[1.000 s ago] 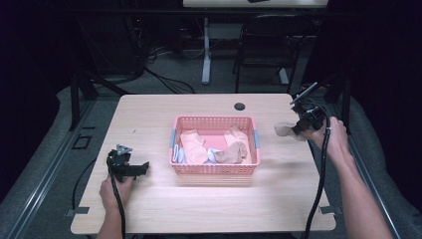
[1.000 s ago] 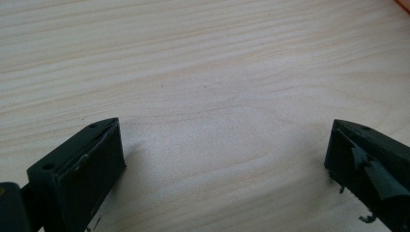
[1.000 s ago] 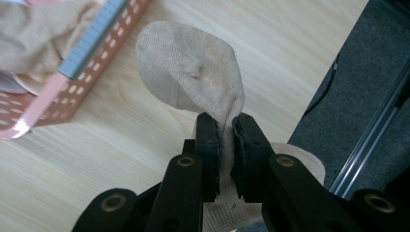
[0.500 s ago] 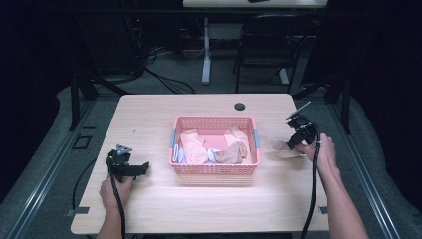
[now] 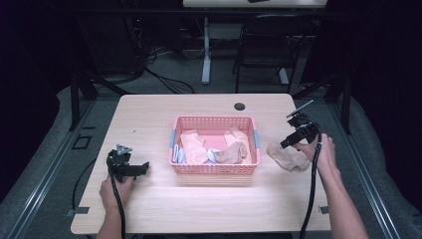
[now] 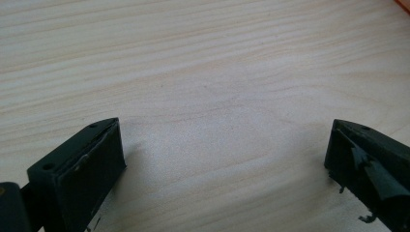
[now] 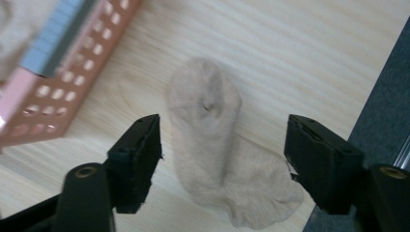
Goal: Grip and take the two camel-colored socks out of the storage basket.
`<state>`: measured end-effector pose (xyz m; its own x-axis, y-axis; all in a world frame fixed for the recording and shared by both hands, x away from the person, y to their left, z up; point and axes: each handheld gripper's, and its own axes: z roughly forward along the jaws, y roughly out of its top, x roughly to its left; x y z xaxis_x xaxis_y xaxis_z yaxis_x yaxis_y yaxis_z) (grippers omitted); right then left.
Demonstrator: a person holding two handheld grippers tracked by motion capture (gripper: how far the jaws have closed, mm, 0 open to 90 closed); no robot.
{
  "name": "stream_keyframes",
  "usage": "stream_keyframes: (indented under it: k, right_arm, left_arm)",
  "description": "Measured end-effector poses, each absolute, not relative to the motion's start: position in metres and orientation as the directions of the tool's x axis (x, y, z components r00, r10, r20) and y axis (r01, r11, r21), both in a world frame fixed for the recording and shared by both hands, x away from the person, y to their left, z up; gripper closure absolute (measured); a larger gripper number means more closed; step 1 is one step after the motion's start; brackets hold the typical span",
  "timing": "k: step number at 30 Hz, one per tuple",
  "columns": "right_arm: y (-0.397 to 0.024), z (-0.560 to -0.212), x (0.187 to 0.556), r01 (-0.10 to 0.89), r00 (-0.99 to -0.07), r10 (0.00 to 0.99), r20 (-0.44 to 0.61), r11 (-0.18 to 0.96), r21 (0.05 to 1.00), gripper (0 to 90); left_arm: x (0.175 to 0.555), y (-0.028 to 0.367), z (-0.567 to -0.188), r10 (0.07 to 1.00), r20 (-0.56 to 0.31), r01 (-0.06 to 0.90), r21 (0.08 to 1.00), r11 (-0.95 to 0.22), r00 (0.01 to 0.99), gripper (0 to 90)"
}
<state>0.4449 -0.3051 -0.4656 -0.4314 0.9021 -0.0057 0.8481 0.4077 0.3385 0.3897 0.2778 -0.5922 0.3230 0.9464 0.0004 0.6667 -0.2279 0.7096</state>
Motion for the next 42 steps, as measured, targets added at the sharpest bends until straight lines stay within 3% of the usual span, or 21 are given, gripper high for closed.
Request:
stream_keyframes:
  k: [4, 10, 20, 37, 42]
  right_arm:
    - [-0.292, -0.449, 0.438, 0.814, -0.470, 0.882, 0.003, 0.432, 0.388, 14.4]
    - [-0.267, -0.428, 0.434, 0.770, -0.531, 0.847, 0.019, 0.473, 0.428, 4.7]
    - [-0.199, -0.425, 0.439, 0.696, -0.666, 0.743, 0.070, 0.585, 0.417, 2.5]
    - [-0.136, -0.464, 0.451, 0.703, -0.688, 0.719, 0.097, 0.627, 0.336, 0.2]
    - [-0.127, -0.485, 0.458, 0.716, -0.688, 0.720, 0.090, 0.654, 0.243, 1.2]
  left_arm:
    - [0.390, 0.278, -0.592, 0.946, 0.001, 0.667, 0.710, -0.228, 0.323, 0.0]
    - [0.390, 0.278, -0.592, 0.946, 0.000, 0.667, 0.710, -0.228, 0.323, 0.0]
    - [0.390, 0.278, -0.592, 0.947, -0.001, 0.666, 0.711, -0.225, 0.322, 0.0]
    - [0.390, 0.278, -0.592, 0.946, 0.000, 0.667, 0.709, -0.228, 0.323, 0.0]
    - [0.390, 0.278, -0.592, 0.946, 0.000, 0.667, 0.710, -0.228, 0.324, 0.0]
